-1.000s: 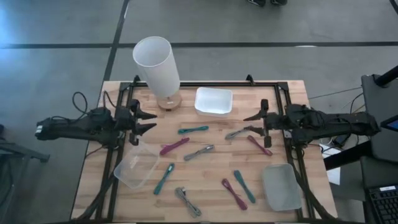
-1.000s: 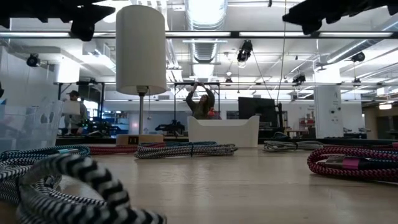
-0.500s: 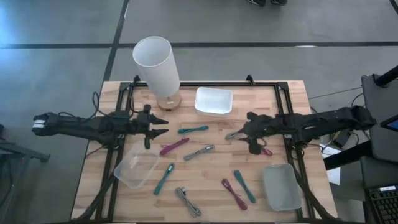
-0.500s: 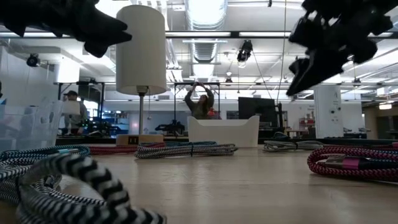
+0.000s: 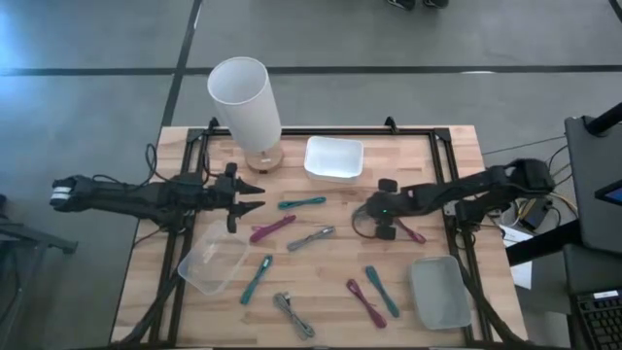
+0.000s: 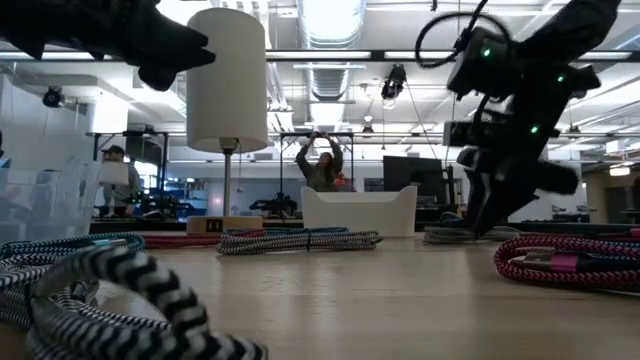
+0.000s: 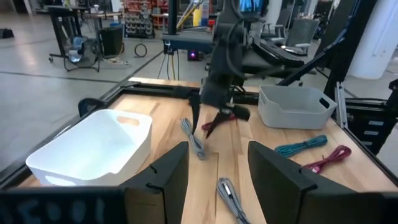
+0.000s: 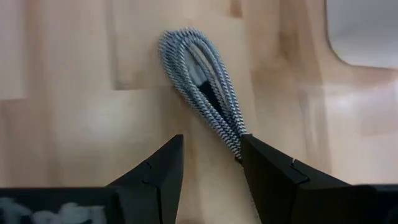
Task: Pick & Place USB Port
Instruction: Put the top right white charger cable into the gray bin
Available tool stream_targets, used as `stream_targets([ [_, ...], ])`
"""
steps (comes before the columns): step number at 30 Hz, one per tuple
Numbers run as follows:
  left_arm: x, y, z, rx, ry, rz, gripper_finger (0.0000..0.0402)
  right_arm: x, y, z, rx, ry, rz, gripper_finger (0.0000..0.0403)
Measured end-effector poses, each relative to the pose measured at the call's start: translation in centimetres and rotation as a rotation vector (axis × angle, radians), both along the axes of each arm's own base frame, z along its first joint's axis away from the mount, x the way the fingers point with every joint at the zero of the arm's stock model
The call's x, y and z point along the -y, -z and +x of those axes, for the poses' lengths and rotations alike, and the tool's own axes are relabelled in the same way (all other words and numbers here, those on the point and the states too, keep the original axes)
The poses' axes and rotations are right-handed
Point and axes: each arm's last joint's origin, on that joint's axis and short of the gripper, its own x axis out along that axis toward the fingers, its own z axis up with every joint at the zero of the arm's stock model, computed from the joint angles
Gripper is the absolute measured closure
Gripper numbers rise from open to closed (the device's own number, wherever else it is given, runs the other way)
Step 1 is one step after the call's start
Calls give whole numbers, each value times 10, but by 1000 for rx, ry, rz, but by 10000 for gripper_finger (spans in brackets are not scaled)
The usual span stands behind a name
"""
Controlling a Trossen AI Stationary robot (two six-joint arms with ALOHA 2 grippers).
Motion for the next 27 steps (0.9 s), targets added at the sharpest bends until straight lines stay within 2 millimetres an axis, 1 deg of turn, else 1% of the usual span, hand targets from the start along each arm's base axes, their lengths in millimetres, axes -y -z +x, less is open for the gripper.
stream_targets([
  [4, 0, 1, 1, -5, 0, 0, 232, 3, 6, 10, -54, 1, -118, 248],
  [9, 0, 4, 2, -20, -1, -12, 232, 6, 14, 21, -118, -50, -147, 252],
  [12, 0, 6, 3, -30, -1, -13, 232, 6, 19, 27, -148, -62, -146, 270],
  [15, 0, 7, 3, -34, -1, -13, 232, 6, 19, 32, -177, -66, -144, 301],
  [17, 0, 7, 4, -36, -1, -14, 232, 6, 17, 34, -186, -68, -141, 327],
  [22, 0, 8, 4, -41, -1, -15, 232, 6, 3, 37, -159, -69, -119, 385],
  [27, 0, 9, 5, -45, -2, -17, 232, 6, -17, 38, -66, -31, -105, 393],
])
